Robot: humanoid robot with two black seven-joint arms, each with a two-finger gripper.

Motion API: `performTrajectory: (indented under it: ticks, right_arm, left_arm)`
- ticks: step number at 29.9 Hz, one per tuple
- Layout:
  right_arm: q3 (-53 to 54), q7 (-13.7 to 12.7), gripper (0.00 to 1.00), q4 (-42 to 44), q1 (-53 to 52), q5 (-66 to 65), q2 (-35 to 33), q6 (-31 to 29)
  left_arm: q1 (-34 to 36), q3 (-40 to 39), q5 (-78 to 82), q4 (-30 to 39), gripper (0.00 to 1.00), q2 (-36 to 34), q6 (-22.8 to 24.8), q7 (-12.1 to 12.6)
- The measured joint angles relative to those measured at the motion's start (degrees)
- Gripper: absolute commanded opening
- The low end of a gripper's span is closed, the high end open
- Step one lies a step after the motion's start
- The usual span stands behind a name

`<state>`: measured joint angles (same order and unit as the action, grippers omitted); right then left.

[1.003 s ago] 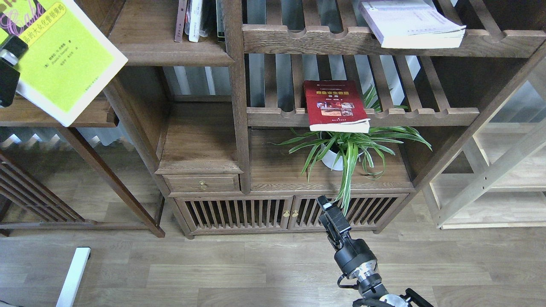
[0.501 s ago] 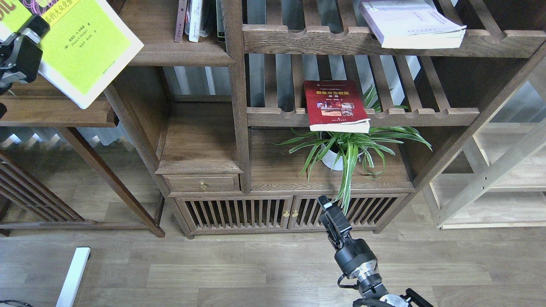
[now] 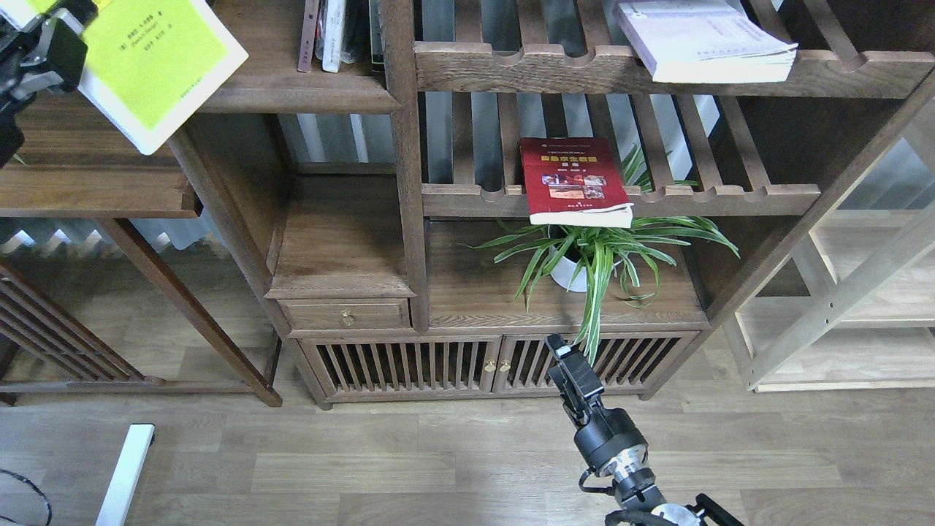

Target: Organize books on shelf

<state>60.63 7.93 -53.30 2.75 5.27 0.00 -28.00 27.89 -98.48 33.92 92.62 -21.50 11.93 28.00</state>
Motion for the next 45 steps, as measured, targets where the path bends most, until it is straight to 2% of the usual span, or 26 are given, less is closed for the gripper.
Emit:
performTrajectory:
  ticks: [10,19,29,39,45]
  right_arm:
    - [0.54,-0.02,0.99,-0.15,0.68,0.01,0.00,0.00]
    - [0.67,-0.02,0.99,-0.31,1.25,0.00,0.00,0.00]
    - [1.72,-0.02,0.99,-0.42,2.52,0.17,0.00,0.00]
    - [1.86,-0.02,0.99,-0.57,3.30,0.26,0.00,0.00]
    - [1.90,-0.02,0.99,-1.16,4.10,0.27,0.00,0.00]
  left_arm:
    - [7.55,6.28,0.26,-5.42,0.00,-2.57,-2.63,0.00]
    - [17.00,13.01,0.27,-12.01,0.00,-3.11,-5.41,0.00]
    - [21.16,17.24,0.36,-15.44,0.00,-3.10,-6.80,0.00]
    - [22.68,17.72,0.60,-18.46,0.01,-3.20,-7.53,0.00]
    - [25.88,18.90,0.60,-22.65,0.00,-3.25,-7.52,0.00]
